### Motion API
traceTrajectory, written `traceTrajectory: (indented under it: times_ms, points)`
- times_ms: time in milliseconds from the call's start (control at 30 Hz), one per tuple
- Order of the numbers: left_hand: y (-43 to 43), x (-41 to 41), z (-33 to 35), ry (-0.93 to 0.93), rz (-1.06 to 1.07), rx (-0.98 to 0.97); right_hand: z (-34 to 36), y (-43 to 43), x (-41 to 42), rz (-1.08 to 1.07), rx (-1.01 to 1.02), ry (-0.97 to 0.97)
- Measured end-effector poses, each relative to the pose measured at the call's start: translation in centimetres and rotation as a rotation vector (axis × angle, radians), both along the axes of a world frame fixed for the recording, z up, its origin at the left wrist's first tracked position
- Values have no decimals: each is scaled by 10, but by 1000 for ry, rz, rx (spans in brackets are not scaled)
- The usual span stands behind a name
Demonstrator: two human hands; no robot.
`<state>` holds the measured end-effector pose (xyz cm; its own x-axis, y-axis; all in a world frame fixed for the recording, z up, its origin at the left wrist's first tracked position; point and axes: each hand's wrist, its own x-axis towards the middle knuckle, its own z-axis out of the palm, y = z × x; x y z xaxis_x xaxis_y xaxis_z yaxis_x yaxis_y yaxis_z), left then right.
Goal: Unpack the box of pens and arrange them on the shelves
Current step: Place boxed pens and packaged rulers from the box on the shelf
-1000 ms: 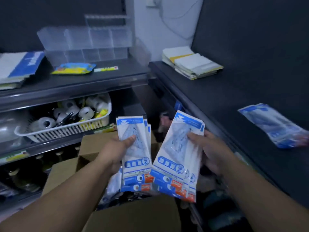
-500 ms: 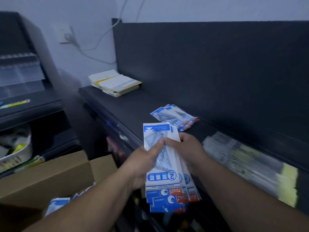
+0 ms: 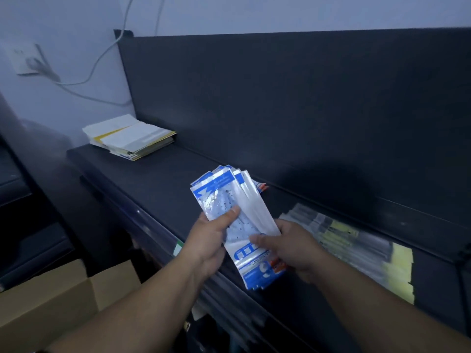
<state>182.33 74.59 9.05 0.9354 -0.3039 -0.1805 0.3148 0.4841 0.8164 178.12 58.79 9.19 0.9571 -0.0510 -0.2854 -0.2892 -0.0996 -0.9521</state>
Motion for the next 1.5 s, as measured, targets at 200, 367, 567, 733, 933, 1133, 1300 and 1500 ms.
traceTrajectory:
  times_ms: [200,367,567,733,933,1133,1300,1500]
  points:
    - [36,65,8,-147,7,107,11,-8,37,-30,-388,-117]
    - [69,100,-1,-334,-122,563,15,-4,66,18,-647,-184]
    - [68,117,-16,-448,1,822,9,9,91,-50,-714,-197]
    - [64,118,-38,-256,-1,640,-3,16,88,-25,-679,-201]
    - [45,122,-27,-50,105,418,-7,23,88,-42,-656,-234]
    - [45,123,-38,-148,150,747,-14,24,77,-43,-735,-213]
    - [55,143,-35,-204,180,855,-12,40,89,-27,-553,-138]
    - [55,202,-11,-270,195,968,-3,56,131,-130,-300,-77]
